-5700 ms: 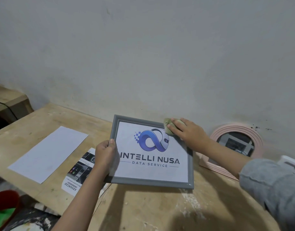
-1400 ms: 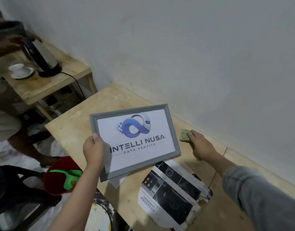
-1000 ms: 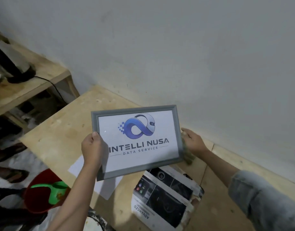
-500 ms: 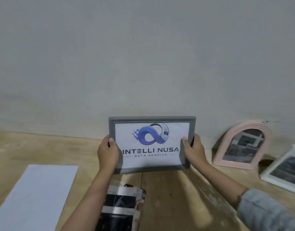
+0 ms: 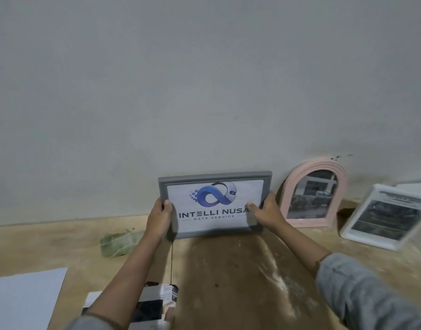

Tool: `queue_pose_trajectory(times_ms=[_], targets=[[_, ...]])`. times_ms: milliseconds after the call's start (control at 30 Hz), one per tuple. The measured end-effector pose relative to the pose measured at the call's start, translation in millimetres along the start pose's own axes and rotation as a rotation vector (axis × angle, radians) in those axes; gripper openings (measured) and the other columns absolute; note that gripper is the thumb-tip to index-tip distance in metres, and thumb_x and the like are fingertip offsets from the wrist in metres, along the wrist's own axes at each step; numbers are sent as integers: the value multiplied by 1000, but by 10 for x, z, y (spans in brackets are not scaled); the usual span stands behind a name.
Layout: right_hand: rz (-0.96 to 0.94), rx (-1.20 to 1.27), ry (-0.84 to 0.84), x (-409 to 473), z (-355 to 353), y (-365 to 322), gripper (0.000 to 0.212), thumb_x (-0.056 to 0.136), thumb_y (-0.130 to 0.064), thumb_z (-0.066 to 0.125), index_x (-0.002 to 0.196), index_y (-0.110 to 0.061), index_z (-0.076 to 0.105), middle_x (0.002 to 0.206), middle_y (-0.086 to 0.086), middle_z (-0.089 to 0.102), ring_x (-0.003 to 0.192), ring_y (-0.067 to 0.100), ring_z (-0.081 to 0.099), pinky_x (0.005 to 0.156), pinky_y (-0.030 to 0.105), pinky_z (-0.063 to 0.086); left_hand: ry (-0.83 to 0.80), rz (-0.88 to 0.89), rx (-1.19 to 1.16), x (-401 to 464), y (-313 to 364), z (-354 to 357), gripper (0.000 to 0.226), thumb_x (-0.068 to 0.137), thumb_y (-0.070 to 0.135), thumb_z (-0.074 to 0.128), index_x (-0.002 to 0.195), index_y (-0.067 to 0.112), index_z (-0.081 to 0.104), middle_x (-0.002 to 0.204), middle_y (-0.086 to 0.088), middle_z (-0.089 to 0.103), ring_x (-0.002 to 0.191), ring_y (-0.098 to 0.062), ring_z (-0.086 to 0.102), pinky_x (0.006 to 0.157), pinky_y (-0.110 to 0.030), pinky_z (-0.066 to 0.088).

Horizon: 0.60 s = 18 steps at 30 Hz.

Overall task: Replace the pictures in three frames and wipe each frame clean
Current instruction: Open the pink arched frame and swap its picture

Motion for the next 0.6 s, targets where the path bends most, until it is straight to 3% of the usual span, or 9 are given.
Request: queue_pose_trajectory(times_ms=[167, 267, 333, 400, 467, 600], targets=[[-32, 49, -17, 33, -22, 49, 61, 83, -16, 68, 131, -5, 30, 122, 6, 52, 113, 22, 52, 96, 34, 42, -69, -28, -13, 60, 20, 83, 35, 99, 31, 39, 128, 14, 49, 126, -10, 59, 115, -27, 55, 96, -39, 44], [-101, 61, -30, -33, -51, 35, 52, 87, -13, 63, 131, -7, 35, 117, 3, 53, 105, 15, 51, 87, 25, 42, -55, -112, 32, 66, -49, 126, 59, 94, 43, 45, 140, 8, 34, 139, -12, 49, 124, -30, 50, 105, -47, 41], [-159, 38, 14, -85, -92, 49, 43, 88, -11, 60, 127, -7, 42, 112, 3, 54, 99, 12, 51, 80, 19, 44, 68, -127, 34, -34, -24, 166, 56, 91, 39, 51, 131, 2, 39, 130, -17, 53, 116, -35, 53, 99, -48, 45], [-202, -12, 146, -138, -192, 100, 39, 88, -17, 58, 123, -5, 47, 112, 8, 56, 98, 16, 52, 83, 27, 47, 221, -85, -22, -224, 89, 247, 35, 87, 24, 56, 112, 0, 49, 112, -19, 58, 103, -37, 58, 88, -43, 49], [-223, -25, 253, -176, -357, 191, 40, 87, -21, 57, 120, -2, 49, 109, 9, 54, 98, 20, 52, 84, 35, 46, 308, -31, -40, -435, 208, 406, 27, 82, 15, 58, 102, -2, 52, 105, -15, 55, 101, -38, 56, 86, -43, 48], [-198, -19, 417, -270, -884, 445, 21, 86, -20, 55, 102, -6, 53, 100, 13, 54, 92, 24, 53, 80, 36, 46, 239, -62, -66, -750, 403, 982, 51, 86, 13, 61, 131, 1, 41, 135, -14, 36, 121, -33, 47, 100, -47, 46]])
Point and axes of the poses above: each hand's wrist, its own x-axis towards the middle knuckle, its own z-axis out of the palm, y = z × x, the point moved 4 cm from there along x, towards the middle knuckle
